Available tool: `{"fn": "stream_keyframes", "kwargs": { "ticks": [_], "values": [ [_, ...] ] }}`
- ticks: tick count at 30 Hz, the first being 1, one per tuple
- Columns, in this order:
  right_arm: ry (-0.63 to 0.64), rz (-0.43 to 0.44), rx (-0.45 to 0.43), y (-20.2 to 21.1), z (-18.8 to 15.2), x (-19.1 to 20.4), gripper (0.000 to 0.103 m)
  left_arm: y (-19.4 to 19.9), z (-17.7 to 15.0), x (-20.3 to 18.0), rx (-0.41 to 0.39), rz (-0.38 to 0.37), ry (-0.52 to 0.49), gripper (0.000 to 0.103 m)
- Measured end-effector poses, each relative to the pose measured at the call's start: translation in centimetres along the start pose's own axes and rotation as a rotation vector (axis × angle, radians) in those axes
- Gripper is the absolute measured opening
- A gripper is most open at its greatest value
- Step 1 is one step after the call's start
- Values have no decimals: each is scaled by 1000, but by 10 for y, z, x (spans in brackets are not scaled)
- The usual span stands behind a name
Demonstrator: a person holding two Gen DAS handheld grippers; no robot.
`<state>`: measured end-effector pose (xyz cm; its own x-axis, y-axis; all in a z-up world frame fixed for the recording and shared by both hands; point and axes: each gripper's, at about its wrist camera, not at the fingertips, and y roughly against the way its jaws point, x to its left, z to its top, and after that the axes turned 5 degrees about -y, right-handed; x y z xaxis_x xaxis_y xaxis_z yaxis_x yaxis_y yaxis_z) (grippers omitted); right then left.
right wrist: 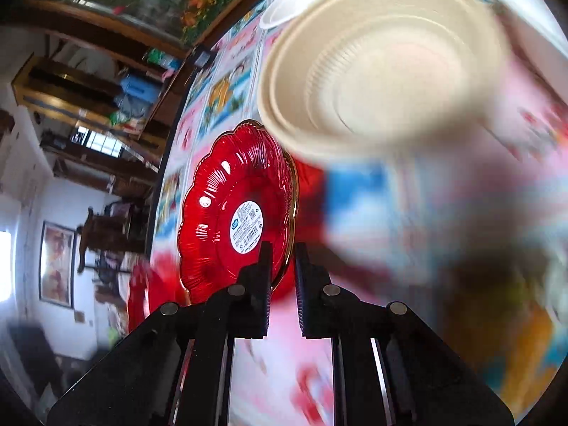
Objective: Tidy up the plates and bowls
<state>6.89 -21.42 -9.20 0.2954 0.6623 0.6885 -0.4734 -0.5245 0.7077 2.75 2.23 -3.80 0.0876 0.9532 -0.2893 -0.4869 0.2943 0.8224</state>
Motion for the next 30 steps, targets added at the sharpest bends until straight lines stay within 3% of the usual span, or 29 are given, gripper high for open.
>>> {"fn": "stream_keyframes", "kwargs": {
  "ticks": [6,12,19,23,27,30],
  "values": [
    [38,-1,-15,56,-38,-34,11,-13,-8,-15,83,-89,27,81],
    [50,7,-20,77,-43,-46,11,-44,-13,-34,217,-177,77,81],
    [47,17,19,70,-39,-44,13,-68,-13,-40,268,-169,115,81],
    [40,9,34,67,-39,-43,14,-77,-12,-49,272,-166,77,80],
    [20,-10,37,62,-38,-43,37,-80,-15,-56,258,-124,7,79],
    [-21,-6,50,56,-38,-49,38,-78,-14,-52,232,-117,-1,69]
  ]
}}
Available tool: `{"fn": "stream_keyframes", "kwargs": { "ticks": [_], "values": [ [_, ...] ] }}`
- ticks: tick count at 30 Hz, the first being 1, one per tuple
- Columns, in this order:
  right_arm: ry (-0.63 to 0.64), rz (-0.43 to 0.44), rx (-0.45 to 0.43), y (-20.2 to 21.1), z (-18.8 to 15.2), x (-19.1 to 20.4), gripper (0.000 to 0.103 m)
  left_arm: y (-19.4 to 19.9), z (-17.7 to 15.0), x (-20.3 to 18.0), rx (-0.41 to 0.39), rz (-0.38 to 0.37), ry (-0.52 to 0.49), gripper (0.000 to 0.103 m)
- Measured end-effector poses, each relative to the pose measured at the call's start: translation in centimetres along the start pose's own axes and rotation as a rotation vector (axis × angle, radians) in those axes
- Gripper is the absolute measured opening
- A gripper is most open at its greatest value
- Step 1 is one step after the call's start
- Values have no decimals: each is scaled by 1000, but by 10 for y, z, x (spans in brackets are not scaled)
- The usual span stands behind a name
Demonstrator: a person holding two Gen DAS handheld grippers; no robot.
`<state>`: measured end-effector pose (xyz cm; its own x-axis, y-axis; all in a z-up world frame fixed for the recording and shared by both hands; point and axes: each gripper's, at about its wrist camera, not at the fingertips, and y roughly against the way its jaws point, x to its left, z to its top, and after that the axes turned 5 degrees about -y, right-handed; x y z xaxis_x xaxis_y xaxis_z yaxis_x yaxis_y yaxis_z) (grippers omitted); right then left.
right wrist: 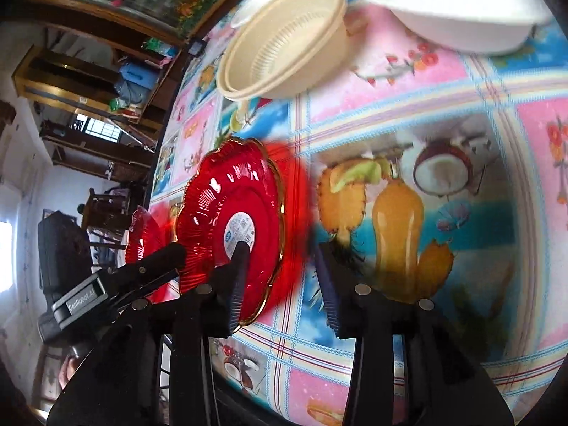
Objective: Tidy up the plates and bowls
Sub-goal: 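Grasp the small stickered red plate rim with the right gripper and lift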
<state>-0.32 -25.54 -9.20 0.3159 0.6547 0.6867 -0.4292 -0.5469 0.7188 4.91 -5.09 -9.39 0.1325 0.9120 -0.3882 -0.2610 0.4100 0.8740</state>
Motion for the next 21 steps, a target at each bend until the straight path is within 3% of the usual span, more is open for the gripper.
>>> {"fn": "stream_keyframes", "kwargs": {
  "ticks": [5,7,9,11,13,21],
  "values": [
    [-30,21,-41,3,-1,-4,38,-4,1,2,-19,30,-58,33],
    [-41,34,-47,3,-1,-6,38,-9,1,5,-9,23,-58,23],
    [-42,28,-54,3,-1,-6,30,-14,0,7,-3,23,-58,13],
    [-51,4,-68,2,-2,-8,15,-15,1,9,-22,17,-67,10],
    [-84,28,-74,1,0,-16,12,-15,2,10,-29,5,-72,10],
    [-55,26,-120,0,-4,-14,10,-16,2,4,-44,19,-109,10]
  ]
}}
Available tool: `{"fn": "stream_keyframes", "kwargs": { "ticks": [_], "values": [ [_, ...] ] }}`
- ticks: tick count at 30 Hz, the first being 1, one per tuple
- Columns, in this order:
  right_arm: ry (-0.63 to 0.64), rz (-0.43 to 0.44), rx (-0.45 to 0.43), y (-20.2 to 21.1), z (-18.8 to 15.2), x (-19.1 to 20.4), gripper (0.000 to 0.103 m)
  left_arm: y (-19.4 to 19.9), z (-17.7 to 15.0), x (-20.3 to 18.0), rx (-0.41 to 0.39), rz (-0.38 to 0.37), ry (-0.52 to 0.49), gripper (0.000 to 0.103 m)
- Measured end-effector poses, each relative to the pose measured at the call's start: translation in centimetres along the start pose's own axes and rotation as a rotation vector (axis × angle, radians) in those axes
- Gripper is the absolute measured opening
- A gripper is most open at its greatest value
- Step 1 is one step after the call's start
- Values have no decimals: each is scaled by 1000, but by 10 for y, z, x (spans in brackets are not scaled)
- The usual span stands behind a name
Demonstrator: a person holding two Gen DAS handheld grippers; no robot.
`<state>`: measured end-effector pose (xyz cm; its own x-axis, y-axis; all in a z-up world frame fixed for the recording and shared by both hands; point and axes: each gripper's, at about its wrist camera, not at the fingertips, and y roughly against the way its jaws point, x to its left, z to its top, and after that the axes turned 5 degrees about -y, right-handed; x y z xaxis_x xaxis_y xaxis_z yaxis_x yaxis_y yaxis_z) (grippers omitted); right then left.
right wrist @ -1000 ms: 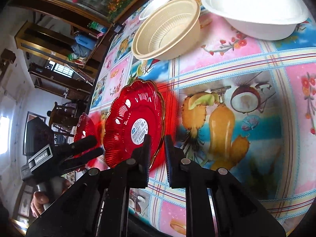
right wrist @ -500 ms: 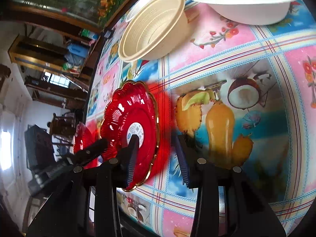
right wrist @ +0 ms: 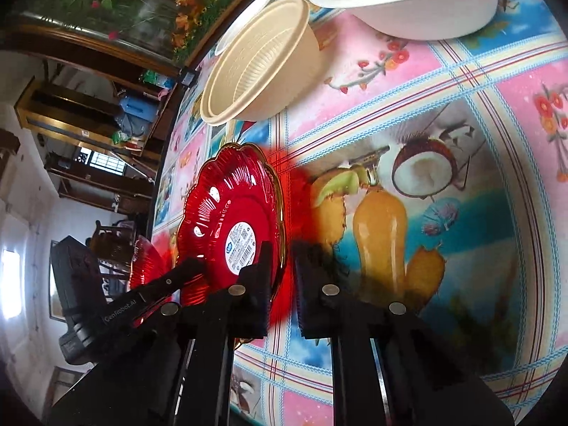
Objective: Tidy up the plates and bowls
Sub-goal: 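Grasp the small stickered red plate rim with the right gripper and lift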
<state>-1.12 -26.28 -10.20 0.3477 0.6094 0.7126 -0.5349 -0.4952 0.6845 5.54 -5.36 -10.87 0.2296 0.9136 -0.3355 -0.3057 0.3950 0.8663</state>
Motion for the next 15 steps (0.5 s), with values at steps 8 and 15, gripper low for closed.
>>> {"fn": "stream_keyframes", "kwargs": {
  "ticks": [8,15],
  "values": [
    [117,-110,-63,6,-7,24,7,6,-2,-3,-14,-2,-8,11],
    [180,-130,-107,21,-11,44,7,36,-3,-8,-91,-2,-45,11]
  ]
}}
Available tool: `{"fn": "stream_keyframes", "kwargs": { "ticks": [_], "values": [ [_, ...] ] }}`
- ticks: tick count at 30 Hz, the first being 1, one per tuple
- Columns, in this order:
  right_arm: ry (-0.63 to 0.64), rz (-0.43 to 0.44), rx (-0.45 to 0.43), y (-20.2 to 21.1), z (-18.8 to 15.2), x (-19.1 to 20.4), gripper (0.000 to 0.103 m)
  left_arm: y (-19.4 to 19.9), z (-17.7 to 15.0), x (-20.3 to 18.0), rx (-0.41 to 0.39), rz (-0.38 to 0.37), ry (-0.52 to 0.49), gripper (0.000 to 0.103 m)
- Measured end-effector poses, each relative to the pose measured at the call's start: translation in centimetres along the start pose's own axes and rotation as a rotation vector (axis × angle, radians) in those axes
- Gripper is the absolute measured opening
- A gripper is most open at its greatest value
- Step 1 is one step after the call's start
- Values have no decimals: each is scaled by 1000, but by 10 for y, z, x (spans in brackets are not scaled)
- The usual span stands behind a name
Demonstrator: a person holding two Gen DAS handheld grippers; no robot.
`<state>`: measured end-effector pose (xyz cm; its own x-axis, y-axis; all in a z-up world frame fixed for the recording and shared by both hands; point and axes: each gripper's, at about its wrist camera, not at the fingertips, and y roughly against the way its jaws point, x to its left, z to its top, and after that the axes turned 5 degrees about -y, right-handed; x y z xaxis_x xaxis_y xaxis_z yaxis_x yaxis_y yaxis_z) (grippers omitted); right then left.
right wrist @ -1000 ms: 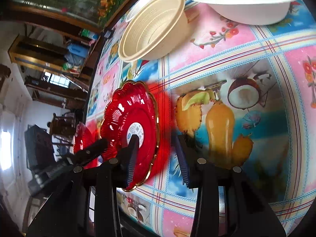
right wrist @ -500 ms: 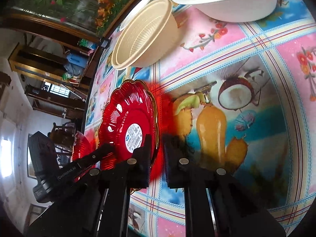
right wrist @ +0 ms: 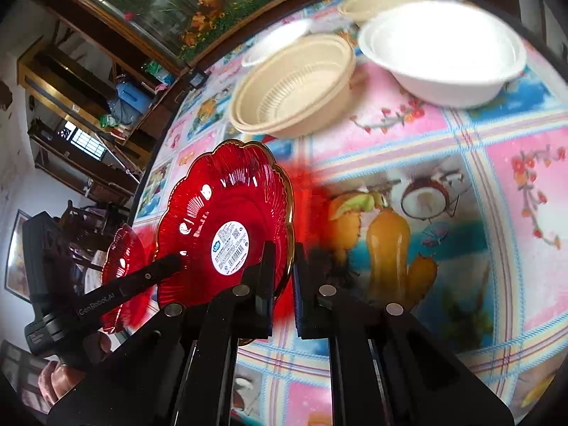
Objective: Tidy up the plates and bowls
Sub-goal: 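Grasp the small stickered red plate rim with the right gripper and lift, then lower the small red plate onto the large red plate held by the left gripper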
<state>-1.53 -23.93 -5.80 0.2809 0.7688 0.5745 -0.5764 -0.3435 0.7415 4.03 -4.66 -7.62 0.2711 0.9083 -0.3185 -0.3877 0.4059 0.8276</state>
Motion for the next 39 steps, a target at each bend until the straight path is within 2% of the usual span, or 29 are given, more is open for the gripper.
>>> {"fn": "stream_keyframes", "kwargs": {
  "ticks": [5,11,17,20,26,32,39],
  "values": [
    [62,11,-24,12,1,31,8,30,0,11,-70,6,0,11],
    [170,35,-20,9,0,88,8,71,-2,51,-148,32,55,11],
    [283,80,31,-20,-16,155,8,109,-10,106,-206,128,119,11],
    [338,90,77,-47,-26,188,8,119,-15,134,-202,174,154,11],
    [412,79,156,-91,-50,229,9,121,-26,176,-175,237,224,12],
    [446,47,217,-126,-65,243,9,106,-32,202,-130,265,268,12],
    [477,0,262,-151,-74,248,11,94,-33,214,-87,289,276,13]
  ]
}}
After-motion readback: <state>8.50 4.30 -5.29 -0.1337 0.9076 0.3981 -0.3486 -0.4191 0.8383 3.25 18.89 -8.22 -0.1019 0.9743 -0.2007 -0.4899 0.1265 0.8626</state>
